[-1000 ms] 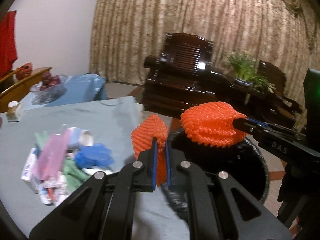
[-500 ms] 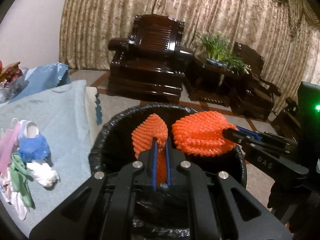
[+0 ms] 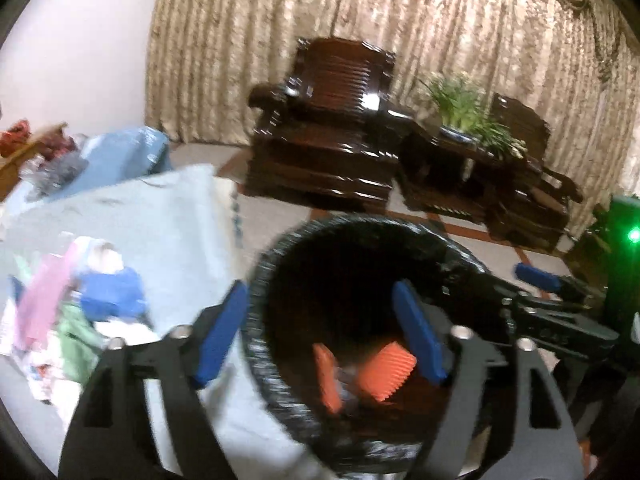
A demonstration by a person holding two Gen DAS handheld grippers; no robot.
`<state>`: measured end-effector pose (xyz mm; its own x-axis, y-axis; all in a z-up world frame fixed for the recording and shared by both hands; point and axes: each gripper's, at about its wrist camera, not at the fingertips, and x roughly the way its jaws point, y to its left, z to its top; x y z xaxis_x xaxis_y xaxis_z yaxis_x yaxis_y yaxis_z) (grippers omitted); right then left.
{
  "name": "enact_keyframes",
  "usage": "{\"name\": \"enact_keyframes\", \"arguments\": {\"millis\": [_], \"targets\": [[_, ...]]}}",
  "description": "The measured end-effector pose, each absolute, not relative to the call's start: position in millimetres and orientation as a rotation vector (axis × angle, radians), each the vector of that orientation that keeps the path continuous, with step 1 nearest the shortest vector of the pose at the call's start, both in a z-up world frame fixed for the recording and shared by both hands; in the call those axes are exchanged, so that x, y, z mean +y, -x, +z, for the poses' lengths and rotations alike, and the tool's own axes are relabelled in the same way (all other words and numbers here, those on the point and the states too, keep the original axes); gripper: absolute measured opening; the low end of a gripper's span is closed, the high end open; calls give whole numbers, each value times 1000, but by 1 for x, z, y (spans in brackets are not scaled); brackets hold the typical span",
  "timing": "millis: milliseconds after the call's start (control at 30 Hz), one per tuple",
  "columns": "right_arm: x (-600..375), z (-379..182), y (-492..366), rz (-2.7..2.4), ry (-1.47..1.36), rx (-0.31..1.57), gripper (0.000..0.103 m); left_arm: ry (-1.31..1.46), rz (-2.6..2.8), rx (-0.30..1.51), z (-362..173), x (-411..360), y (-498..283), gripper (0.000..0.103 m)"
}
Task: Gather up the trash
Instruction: 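Return both tools to the trash pile on the table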
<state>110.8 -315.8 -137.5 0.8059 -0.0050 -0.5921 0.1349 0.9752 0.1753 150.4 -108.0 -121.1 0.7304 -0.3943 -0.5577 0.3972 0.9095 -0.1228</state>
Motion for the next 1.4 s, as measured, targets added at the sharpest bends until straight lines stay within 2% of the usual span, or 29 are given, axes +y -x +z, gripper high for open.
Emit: {"name": "enact_keyframes", "arguments": {"millis": [33, 133, 433, 733, 933, 1300, 1400], "targets": [[-312, -135, -112, -66, -216, 621, 94, -8, -413, 595, -117, -99, -148, 85], [-294, -127, -117, -9, -217, 585, 97, -25, -355, 556, -106, -74, -143, 89], [-217, -108, -137, 187, -197, 525, 97, -16, -82, 499, -85, 32, -131, 90], [-118, -108, -176, 348, -148, 508, 97, 7, 118, 503, -93, 119, -130, 90], [-69, -130, -208, 367, -116, 530, 97, 34, 160, 517, -111, 149, -138, 90], [-34, -187, -252, 356, -96, 675, 87, 68, 198, 562, -142, 176, -162, 90], [-30, -196, -257, 369, -85, 707, 81, 70, 203, 574, -148, 182, -166, 90]]}}
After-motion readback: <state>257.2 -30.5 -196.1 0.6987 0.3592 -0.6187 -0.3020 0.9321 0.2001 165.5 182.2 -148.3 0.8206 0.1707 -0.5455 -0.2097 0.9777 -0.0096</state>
